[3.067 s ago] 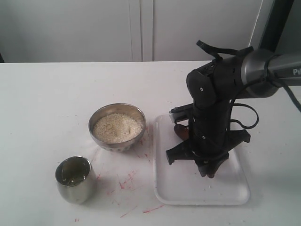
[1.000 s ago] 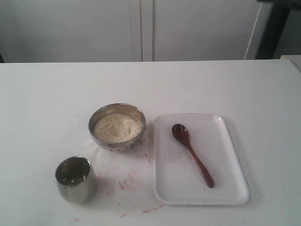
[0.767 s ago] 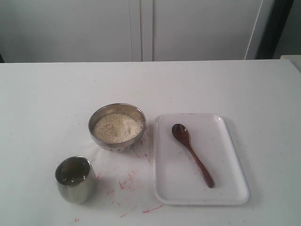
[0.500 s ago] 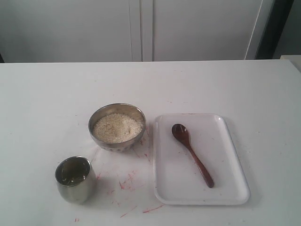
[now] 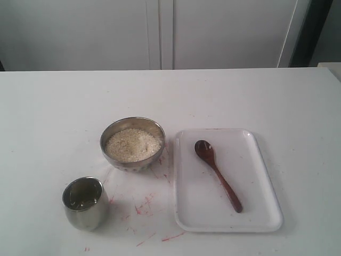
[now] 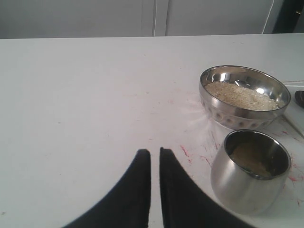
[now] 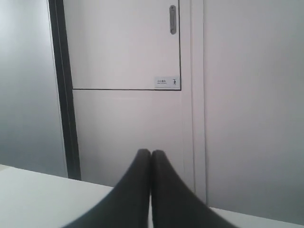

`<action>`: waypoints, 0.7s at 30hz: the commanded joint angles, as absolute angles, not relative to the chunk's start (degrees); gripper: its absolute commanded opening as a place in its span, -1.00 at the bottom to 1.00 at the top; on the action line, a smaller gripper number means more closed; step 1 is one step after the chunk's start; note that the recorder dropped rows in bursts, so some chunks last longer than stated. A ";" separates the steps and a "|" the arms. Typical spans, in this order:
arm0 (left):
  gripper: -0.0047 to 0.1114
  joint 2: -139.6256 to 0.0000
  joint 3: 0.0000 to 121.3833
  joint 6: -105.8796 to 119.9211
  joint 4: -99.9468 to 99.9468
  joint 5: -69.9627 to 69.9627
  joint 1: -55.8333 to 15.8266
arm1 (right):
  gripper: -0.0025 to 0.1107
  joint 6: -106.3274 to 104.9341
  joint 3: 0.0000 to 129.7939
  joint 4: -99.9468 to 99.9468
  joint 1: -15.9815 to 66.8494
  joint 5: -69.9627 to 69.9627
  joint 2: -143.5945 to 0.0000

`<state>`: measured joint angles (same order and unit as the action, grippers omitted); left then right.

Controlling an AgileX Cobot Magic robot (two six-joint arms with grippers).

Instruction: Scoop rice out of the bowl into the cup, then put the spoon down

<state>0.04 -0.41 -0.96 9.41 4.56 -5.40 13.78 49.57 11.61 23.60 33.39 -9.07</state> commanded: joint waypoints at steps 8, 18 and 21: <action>-0.67 0.00 0.00 -1.06 9.78 4.38 -5.31 | -0.96 13.07 37.58 -0.93 23.29 26.36 0.00; -0.67 0.00 0.00 -1.06 9.78 4.38 -5.31 | -0.96 11.18 26.18 -11.10 23.29 18.48 0.00; -0.67 0.00 0.00 -1.06 9.78 4.38 -5.31 | -0.96 11.18 22.07 -11.10 23.29 16.36 0.00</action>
<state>0.04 -0.41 -0.96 9.41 4.56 -5.40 12.00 25.50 -10.75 23.60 18.83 -0.26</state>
